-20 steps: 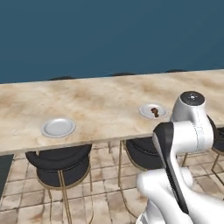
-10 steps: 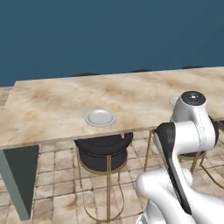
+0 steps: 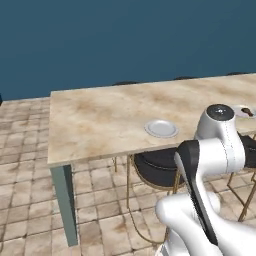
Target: Take the chicken drumsticks from the pan and place one on each plate on the dining counter.
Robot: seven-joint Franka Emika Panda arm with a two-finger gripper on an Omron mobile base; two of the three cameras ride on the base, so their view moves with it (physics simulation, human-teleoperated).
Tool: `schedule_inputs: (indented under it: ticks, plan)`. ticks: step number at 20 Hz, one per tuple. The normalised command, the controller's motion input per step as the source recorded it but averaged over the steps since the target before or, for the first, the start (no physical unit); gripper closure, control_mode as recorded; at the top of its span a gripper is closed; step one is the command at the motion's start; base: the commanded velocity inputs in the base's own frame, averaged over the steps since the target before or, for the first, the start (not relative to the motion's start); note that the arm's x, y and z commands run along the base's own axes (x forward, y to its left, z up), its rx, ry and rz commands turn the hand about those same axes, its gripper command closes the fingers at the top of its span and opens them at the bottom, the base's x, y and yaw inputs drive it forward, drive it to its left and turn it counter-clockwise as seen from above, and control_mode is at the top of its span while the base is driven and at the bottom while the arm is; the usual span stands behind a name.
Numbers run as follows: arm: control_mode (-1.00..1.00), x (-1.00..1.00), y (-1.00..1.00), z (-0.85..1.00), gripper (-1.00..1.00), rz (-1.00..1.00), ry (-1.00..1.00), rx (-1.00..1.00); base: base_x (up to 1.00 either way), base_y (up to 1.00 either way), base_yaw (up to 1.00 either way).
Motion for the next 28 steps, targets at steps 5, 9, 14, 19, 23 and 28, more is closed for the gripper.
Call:
schedule_inputs:
  ticks: [5,9,14,19,23,28]
  plan:
    - [1.0,0.0,0.0,0.0,-1.0,0.0,0.0,0.0,-0.1,1.0,-0.15]
    - [1.0,0.0,0.0,0.0,-1.0,0.0,0.0,0.0,-0.17,1.0,-0.19]
    - [1.0,0.0,0.0,0.0,-1.0,0.0,0.0,0.0,-0.14,1.0,-0.21]
    - [1.0,0.0,0.0,0.0,-1.0,0.0,0.0,0.0,-0.01,0.89,-0.26]
    - [1.0,0.0,0.0,0.0,-1.0,0.0,0.0,0.0,0.03,0.83,-0.29]
    - [1.0,0.0,0.0,0.0,-1.0,0.0,0.0,0.0,0.36,0.9,-0.35]
